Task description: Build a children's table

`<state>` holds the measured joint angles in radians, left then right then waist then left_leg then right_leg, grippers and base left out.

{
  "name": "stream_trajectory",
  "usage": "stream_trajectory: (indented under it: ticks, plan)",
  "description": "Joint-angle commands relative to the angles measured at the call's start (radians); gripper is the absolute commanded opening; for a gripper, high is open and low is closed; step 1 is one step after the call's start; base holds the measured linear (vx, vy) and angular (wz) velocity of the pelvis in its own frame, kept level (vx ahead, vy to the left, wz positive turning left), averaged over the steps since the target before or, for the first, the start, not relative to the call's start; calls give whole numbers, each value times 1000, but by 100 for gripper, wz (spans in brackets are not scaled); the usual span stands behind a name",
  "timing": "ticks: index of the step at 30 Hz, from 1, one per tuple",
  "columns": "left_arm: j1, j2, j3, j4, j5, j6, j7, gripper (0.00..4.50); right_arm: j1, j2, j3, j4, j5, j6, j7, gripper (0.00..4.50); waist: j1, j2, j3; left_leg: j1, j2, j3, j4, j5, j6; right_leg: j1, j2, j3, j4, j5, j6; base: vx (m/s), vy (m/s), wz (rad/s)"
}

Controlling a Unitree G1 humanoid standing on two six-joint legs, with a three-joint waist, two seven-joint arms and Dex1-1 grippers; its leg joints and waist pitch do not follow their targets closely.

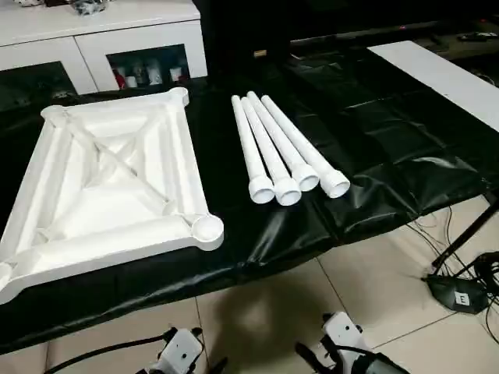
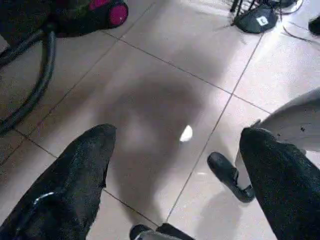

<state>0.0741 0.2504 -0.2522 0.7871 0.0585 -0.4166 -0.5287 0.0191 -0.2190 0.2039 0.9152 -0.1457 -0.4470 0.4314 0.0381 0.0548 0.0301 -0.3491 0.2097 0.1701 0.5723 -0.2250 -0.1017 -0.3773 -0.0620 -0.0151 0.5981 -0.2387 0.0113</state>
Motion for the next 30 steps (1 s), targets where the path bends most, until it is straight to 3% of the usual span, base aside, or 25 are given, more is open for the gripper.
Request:
stream_trajectory:
  ticks: [1, 2, 3, 5, 6, 8, 10, 12, 13, 14, 17, 21, 22, 23, 24, 25, 26, 27, 28, 29, 30]
  plan:
    - [-42, 10, 4, -114, -30, 58, -46, 443, -8, -1, 6, -2, 11, -45, 20, 450, 0, -1, -27, 5, 37, 2, -63, -214, 97, 26, -67, 31, -65, 31, -274, 0, 0, 0]
    - [0, 36, -5, -219, -45, 67, -85, 443, -16, 1, 11, 10, 18, -80, 55, 450, 0, -6, -22, -12, 33, 1, -63, -180, 110, 33, -67, 28, -56, 83, -284, 0, 0, 0]
    - [0, 36, -5, -219, -45, 67, -85, 443, -16, 1, 11, 10, 18, -80, 55, 450, -3, -6, -18, -19, 32, -2, -67, -185, 113, 34, -66, 25, -57, 60, -277, 0, 0, 0]
    - [51, 78, -10, -324, -69, 56, -132, 443, -30, 9, 15, 27, 39, -118, 124, 450, -10, -8, -22, -17, 29, -1, -63, -184, 122, 36, -64, 26, -55, 55, -266, 0, 0, 0]
    - [70, 94, -11, -369, -82, 56, -146, 443, -38, 11, 23, 35, 41, -132, 156, 450, -14, -3, -26, -15, 29, -2, -60, -176, 127, 34, -63, 27, -53, 69, -269, 0, 0, 0]
    - [122, 134, -11, -494, -122, 82, -177, 443, -56, 13, 45, 53, 39, -160, 224, 450, -25, -1, -30, -17, 29, -2, -56, -162, 138, 36, -59, 24, -49, 114, -282, 0, 0, 0]
    - [161, 162, -8, -591, -147, 119, -209, 443, -70, 16, 60, 69, 35, -177, 271, 450, -31, 0, -28, -13, 31, 2, -55, -173, 149, 30, -54, 22, -50, 121, -298, 0, 0, 0]
    - [196, 189, -10, -672, -169, 152, -237, 443, -81, 19, 72, 82, 29, -191, 304, 450, -27, 5, -23, -10, 34, 4, -61, -202, 145, 26, -53, 21, -53, 57, -310, 0, 0, 0]
    - [248, 228, -15, -784, -187, 193, -255, 443, -90, 26, 78, 94, 33, -199, 348, 450, -26, 5, -21, -9, 36, 5, -63, -217, 140, 24, -53, 22, -55, 36, -311, 0, 0, 0]
    - [270, 242, -16, -830, -197, 208, -259, 443, -93, 26, 84, 97, 29, -206, 358, 450, -26, 3, -19, -13, 37, 2, -66, -242, 129, 28, -55, 22, -54, 2, -311, 0, 0, 0]
    - [318, 269, -6, -946, -244, 261, -263, 443, -104, 37, 85, 117, 41, -232, 404, 450, -26, 5, -16, -8, 36, 5, -69, -288, 109, 21, -52, 25, -60, -74, -297, 0, 0, 0]
    - [338, 291, 50, -1144, -376, 366, -225, 443, -100, 87, 25, 137, 157, -294, 505, 450, -24, 0, -19, -9, 34, 5, -69, -309, 96, 22, -52, 30, -57, -105, -295, 0, 0, 0]
    - [300, 283, 92, -1204, -428, 414, -188, 443, -43, -37, 6, -343, 383, -50, 505, 450, -23, -10, -20, -8, 34, 5, -69, -303, 99, 21, -52, 30, -60, -110, -295, 0, 0, 0]
    - [274, 279, 122, -1246, -464, 451, -162, 443, -1, -129, -7, -703, 546, 137, 504, 450, 4, -15, -1, -5, 29, -1, -76, -274, 99, 39, -33, 32, -61, -96, -227, 0, 0, 0]
    - [228, 274, 159, -1279, -507, 486, -126, 443, -37, -242, -57, -1028, 741, 340, 436, 450, 15, -25, -17, 6, 31, -5, -65, -229, 98, 45, -35, 35, -52, -61, -183, 0, 0, 0]
    - [194, 267, 186, -1296, -532, 510, -92, 443, -73, -288, -88, -1149, 835, 425, 396, 450, 20, -26, -16, 2, 25, -10, -65, -179, 101, 53, -36, 36, -49, -29, -163, -64, 41, -10]
    - [178, 264, 199, -1304, -544, 522, -76, 443, -90, -310, -102, -1207, 880, 466, 377, 450, 17, -21, -11, -3, 18, -10, -67, -162, 85, 44, -37, 36, -47, -64, -142, 0, 0, 0]
    - [95, 254, 260, -1320, -589, 570, 3, 443, -194, -341, -164, -1262, 977, 523, 298, 450, 17, -15, -11, 3, 10, -1, -61, -197, 56, 28, -39, 39, -59, -192, -119, -70, 12, -12]
    - [48, 251, 293, -1321, -611, 593, 46, 443, -238, -344, -187, -1264, 994, 531, 266, 450, 13, -12, -12, 6, 3, 4, -58, -220, 32, 15, -37, 42, -71, -303, -97, 0, 0, 0]
    - [10, 254, 321, -1320, -630, 614, 80, 443, -272, -346, -202, -1265, 1017, 543, 243, 450, 15, -9, -15, 11, 3, 7, -57, -219, 20, 10, -35, 43, -76, -317, -87, 0, 0, 0]
    - [10, 254, 321, -1320, -630, 614, 80, 443, -272, -346, -202, -1265, 1017, 543, 243, 450, 18, -10, -22, 12, 3, 8, -58, -182, 11, 9, -32, 43, -76, -259, -80, 16, -65, 2]
